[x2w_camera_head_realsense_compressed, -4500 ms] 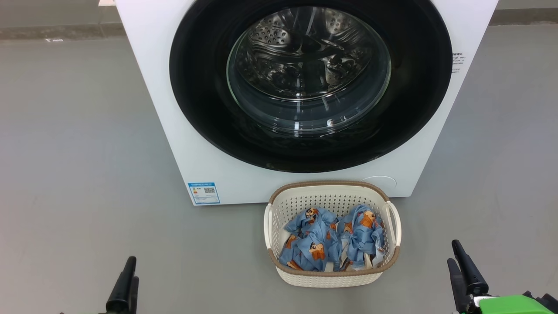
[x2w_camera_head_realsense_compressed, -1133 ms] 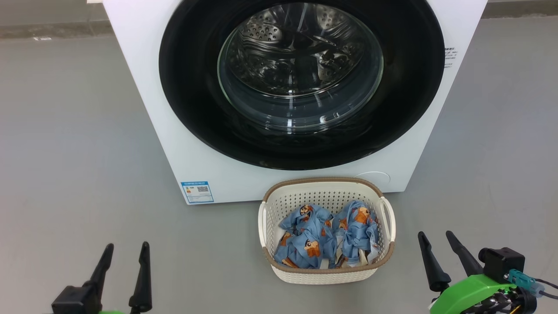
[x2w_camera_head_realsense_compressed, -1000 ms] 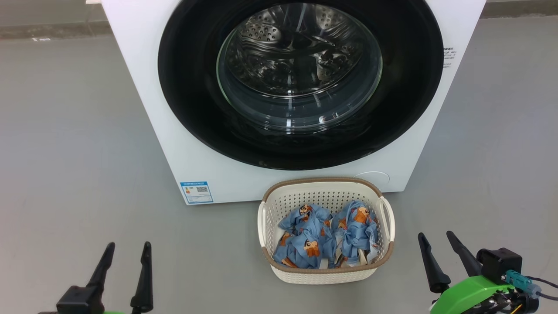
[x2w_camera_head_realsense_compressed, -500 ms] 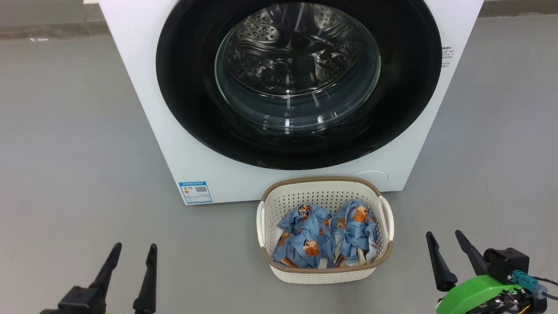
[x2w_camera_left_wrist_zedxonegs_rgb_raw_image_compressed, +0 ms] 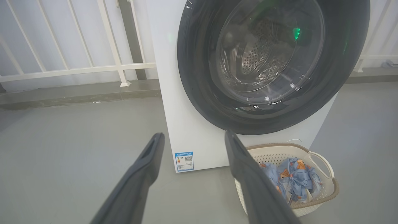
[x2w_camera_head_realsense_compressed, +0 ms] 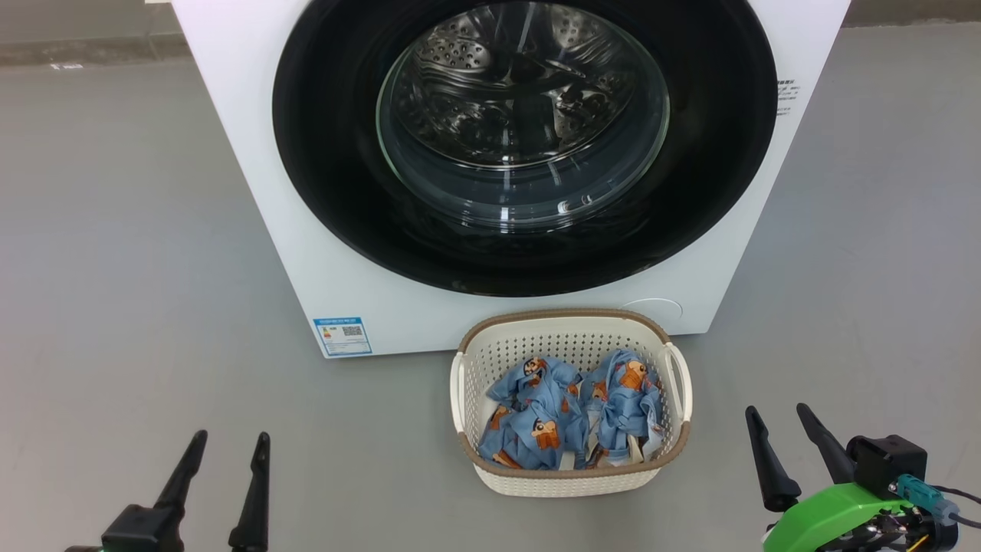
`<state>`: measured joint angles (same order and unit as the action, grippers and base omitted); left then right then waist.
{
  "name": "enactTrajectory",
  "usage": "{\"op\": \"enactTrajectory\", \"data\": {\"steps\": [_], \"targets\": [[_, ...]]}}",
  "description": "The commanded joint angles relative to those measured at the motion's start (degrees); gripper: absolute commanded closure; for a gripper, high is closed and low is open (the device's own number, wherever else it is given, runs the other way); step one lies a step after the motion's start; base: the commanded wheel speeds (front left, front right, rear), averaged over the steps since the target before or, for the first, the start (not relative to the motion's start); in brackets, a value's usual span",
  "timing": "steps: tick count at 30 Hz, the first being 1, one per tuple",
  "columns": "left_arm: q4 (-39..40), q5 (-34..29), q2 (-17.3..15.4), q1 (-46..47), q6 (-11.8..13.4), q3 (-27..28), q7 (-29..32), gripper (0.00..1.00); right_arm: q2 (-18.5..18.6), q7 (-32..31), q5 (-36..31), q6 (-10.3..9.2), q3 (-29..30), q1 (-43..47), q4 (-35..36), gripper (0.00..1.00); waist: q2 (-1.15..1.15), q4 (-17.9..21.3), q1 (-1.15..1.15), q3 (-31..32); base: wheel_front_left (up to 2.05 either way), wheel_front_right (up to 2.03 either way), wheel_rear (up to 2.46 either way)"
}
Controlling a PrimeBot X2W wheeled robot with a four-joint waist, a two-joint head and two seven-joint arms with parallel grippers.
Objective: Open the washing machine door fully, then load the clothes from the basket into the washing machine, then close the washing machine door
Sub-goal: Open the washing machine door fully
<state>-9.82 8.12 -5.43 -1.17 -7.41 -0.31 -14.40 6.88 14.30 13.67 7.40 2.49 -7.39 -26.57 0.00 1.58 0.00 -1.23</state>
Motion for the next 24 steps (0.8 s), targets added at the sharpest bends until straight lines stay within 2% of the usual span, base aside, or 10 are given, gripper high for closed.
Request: {"op": "enactTrajectory", "data": {"steps": [1,10,24], "targets": [[0.98,-0.78,-0.65,1.54,-0.08,2.32,-0.6,0.0,0.28,0.7,-0.79,0.09,-1.26,-1.35,1.5,0.0,0.0,0.02,0.0,-0.16,0.27,0.27,-0.55],[0.78,-2.0,-0.14,1.87,-0.08,2.69,-0.6,0.0,0.57,0.7,-1.18,0.09,-1.11,-1.6,1.51,0.0,0.0,0.13,0.0,-0.64,0.67,0.67,-1.34],[0.51,-2.36,0.03,2.31,-0.08,2.72,-0.6,0.0,0.71,0.7,-1.54,0.09,-0.66,-2.02,1.7,0.0,0.0,0.31,0.0,-1.19,1.21,1.21,-2.42]]}}
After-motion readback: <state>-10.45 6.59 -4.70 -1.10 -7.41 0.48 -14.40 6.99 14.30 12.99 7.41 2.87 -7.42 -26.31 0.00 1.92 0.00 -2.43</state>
